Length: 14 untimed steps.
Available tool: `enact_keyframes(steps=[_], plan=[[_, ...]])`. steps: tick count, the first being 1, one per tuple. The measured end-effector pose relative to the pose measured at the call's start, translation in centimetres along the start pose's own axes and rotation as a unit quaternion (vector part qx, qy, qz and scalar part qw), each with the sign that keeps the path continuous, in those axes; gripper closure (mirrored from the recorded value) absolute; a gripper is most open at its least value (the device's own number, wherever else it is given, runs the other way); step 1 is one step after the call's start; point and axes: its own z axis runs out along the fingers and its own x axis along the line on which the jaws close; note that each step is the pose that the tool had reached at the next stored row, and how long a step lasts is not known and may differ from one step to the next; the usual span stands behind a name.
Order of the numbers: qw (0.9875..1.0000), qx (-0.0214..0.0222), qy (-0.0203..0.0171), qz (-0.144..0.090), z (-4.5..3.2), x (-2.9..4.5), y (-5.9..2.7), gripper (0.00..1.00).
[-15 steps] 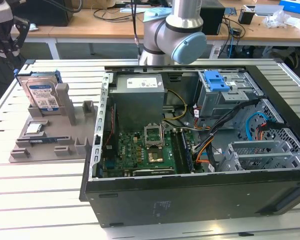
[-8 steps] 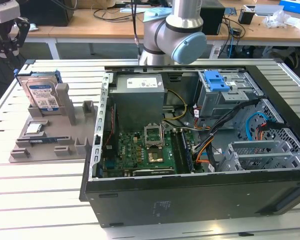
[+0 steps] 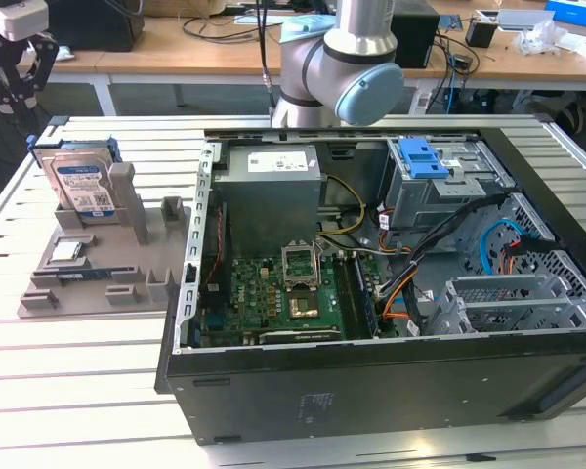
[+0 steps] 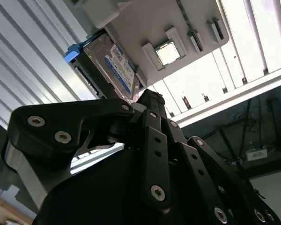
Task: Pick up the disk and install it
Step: 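Pick up the disk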
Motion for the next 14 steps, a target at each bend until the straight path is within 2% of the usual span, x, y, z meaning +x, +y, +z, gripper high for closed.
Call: enact_keyframes(steps=[2,7,11,14], plan=[[0.9998,-0.0004,0.0008,-0.018,0.00,0.00,0.00,0.90],[0.9984,-0.0013,0.0023,-0.056,0.00,0.00,0.00,0.90],[0.9968,-0.0019,0.0033,-0.080,0.00,0.00,0.00,0.90],[0.9951,-0.0023,0.0040,-0.099,0.00,0.00,0.00,0.90]])
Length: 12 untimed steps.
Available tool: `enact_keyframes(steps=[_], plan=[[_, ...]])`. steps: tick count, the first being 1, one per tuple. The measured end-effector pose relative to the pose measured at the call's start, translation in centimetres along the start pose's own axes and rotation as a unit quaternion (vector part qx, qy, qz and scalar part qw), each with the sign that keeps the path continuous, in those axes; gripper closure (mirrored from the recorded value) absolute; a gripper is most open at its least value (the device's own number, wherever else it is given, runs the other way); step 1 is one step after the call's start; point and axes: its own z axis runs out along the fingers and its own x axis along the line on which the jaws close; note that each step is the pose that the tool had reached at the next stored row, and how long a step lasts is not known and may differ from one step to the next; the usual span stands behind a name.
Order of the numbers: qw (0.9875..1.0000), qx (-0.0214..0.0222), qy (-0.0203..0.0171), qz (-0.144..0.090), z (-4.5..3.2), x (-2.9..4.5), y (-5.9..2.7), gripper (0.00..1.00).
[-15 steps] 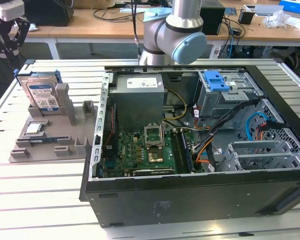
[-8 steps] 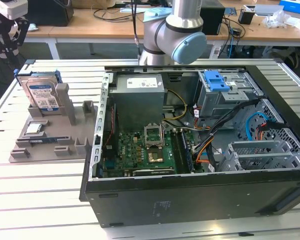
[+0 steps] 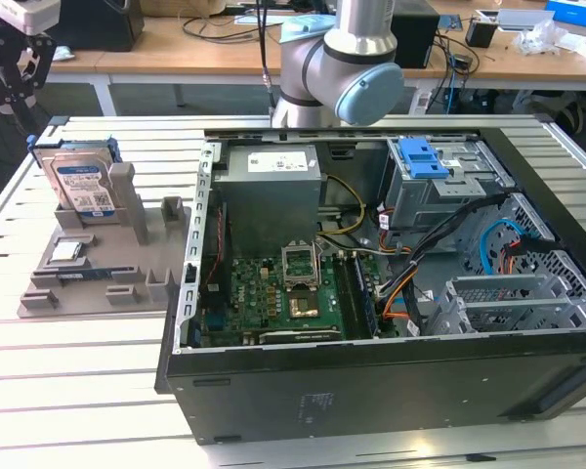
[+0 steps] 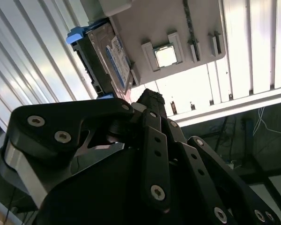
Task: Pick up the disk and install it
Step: 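Pick up the disk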
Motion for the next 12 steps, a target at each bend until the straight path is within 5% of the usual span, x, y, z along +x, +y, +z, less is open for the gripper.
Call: enact_keyframes(steps=[5,12], plan=[[0.9996,-0.0007,0.0012,-0.029,0.00,0.00,0.00,0.90],[0.9974,-0.0017,0.0030,-0.072,0.00,0.00,0.00,0.90]])
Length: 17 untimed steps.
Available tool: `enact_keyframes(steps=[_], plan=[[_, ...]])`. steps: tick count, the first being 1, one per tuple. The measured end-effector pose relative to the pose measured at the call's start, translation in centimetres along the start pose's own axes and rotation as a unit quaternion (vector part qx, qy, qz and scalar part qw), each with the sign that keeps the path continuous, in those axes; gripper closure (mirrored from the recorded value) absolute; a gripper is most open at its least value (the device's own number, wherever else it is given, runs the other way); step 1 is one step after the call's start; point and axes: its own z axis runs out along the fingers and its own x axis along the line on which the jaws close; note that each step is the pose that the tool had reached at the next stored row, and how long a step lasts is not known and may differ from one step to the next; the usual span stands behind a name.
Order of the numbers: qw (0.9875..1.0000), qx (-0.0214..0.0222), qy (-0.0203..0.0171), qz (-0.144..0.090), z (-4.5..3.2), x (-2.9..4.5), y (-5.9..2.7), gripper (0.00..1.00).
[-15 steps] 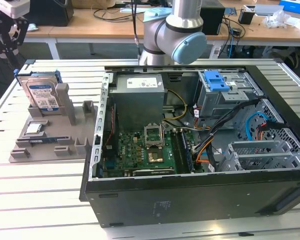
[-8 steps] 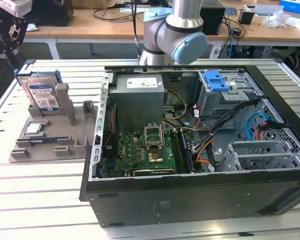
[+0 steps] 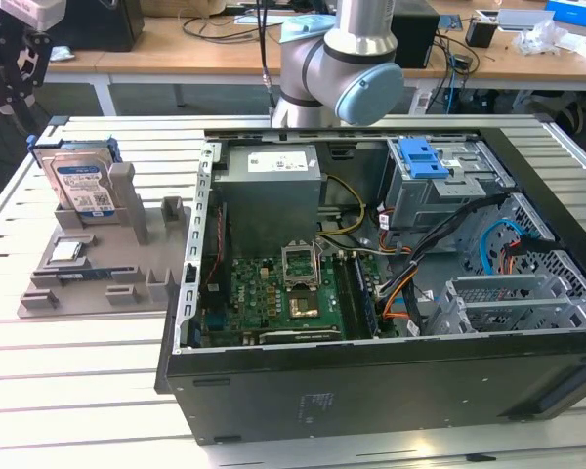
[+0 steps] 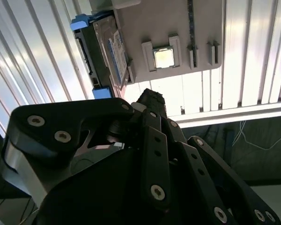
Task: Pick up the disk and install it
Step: 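Pick up the disk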
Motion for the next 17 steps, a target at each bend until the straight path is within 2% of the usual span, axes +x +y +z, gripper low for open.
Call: enact_keyframes(steps=[4,7,9,13,17], plan=[[0.9998,-0.0005,0.0009,-0.021,0.00,0.00,0.00,0.90],[0.9992,-0.0010,0.0017,-0.041,0.00,0.00,0.00,0.90],[0.9982,-0.0014,0.0025,-0.060,0.00,0.00,0.00,0.90],[0.9968,-0.0019,0.0033,-0.080,0.00,0.00,0.00,0.90],[0.9943,-0.0025,0.0044,-0.106,0.00,0.00,0.00,0.90]])
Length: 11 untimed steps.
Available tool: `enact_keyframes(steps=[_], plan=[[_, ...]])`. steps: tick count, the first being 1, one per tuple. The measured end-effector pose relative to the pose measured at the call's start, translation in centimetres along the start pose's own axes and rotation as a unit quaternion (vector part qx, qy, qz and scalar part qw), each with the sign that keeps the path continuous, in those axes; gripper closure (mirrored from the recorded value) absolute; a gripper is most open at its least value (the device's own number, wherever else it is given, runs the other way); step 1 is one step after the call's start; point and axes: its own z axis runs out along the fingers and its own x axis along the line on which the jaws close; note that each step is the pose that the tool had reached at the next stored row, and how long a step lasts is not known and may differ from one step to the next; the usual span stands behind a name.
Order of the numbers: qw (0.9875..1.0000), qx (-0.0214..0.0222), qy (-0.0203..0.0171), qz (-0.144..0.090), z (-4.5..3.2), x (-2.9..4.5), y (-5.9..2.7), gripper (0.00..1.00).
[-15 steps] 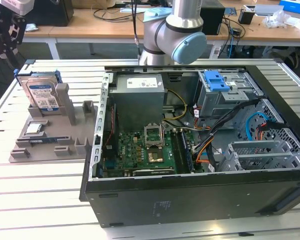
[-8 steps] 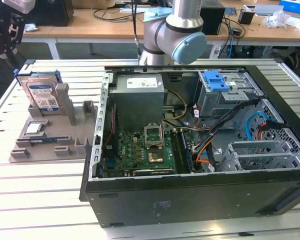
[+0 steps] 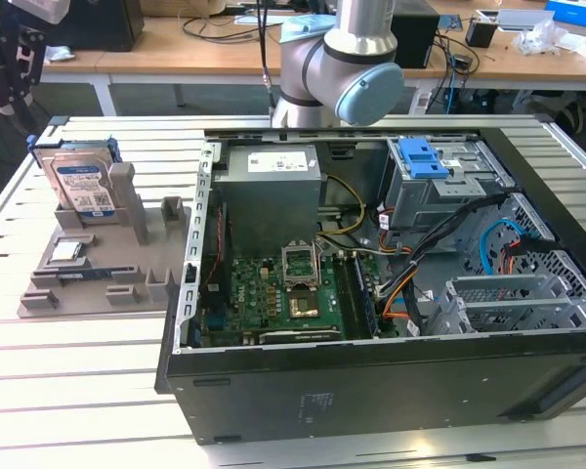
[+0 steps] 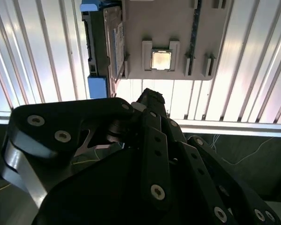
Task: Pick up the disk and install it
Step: 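Pick up the disk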
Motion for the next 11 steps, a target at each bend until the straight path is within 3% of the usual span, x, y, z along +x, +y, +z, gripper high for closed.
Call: enact_keyframes(steps=[8,11], plan=[[0.9987,-0.0012,0.0021,-0.052,0.00,0.00,0.00,0.90],[0.9966,-0.0019,0.0034,-0.082,0.00,0.00,0.00,0.90]])
